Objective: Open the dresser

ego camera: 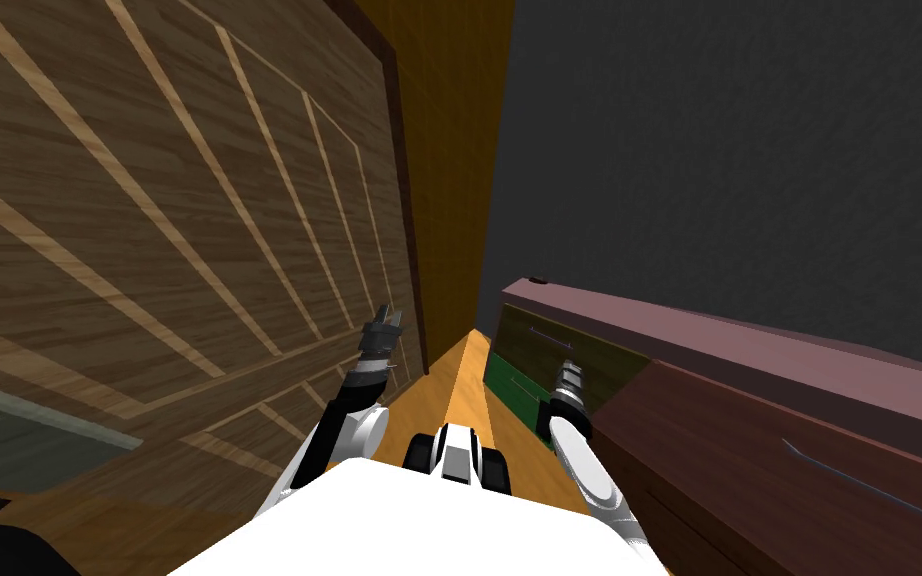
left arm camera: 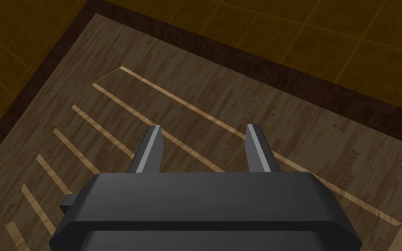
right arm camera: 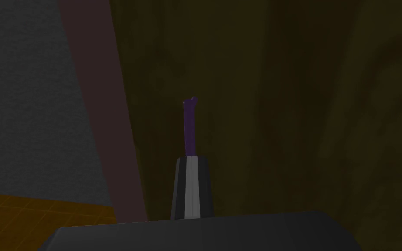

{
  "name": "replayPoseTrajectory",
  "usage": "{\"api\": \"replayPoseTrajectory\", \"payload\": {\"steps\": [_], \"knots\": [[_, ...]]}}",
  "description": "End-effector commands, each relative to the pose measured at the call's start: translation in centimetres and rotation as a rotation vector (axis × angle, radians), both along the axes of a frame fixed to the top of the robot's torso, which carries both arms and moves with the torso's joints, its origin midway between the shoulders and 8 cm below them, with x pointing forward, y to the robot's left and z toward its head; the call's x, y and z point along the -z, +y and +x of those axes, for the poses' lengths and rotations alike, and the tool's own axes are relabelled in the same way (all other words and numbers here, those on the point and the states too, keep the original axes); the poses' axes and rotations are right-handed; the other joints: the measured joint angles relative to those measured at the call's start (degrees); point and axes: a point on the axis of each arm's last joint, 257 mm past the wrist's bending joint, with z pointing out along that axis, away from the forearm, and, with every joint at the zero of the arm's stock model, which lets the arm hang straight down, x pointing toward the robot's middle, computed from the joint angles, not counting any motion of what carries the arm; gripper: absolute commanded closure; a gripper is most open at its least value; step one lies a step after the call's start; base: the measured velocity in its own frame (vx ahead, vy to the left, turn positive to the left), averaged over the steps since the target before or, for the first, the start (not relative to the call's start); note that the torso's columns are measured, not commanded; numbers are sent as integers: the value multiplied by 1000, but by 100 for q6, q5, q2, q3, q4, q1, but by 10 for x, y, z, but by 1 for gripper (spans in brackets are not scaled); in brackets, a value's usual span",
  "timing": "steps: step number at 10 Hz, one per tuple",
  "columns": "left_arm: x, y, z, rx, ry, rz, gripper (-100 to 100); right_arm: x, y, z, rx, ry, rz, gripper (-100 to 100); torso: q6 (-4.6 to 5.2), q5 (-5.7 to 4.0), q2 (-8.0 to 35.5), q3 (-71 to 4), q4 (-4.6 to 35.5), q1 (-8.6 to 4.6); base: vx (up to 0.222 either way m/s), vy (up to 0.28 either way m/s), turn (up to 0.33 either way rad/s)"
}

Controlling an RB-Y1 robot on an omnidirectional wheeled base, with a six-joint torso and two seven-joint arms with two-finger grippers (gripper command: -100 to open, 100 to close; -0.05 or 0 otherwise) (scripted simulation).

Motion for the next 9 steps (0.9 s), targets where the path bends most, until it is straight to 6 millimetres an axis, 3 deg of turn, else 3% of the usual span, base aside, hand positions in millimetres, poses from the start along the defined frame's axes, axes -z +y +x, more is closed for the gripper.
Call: {"api": "replayPoseTrajectory", "payload": {"steps": [1, 2, 9], "knots": [[0, 0, 0, 0, 0, 0, 0, -1, 2, 0, -3, 0, -1, 100, 0, -3, -15, -9, -4, -10, -66, 52, -12], [0, 0, 0, 0, 0, 0, 0, -3, 1, 1, 1, -2, 0, -100, -1, -8, -43, -26, -11, -31, 68, 83, 28], [0, 0, 0, 0, 0, 0, 0, -10, -4, 8, 20, -13, 11, -100, 0, 1, 7, 4, 1, 4, 175, 90, 22]]}}
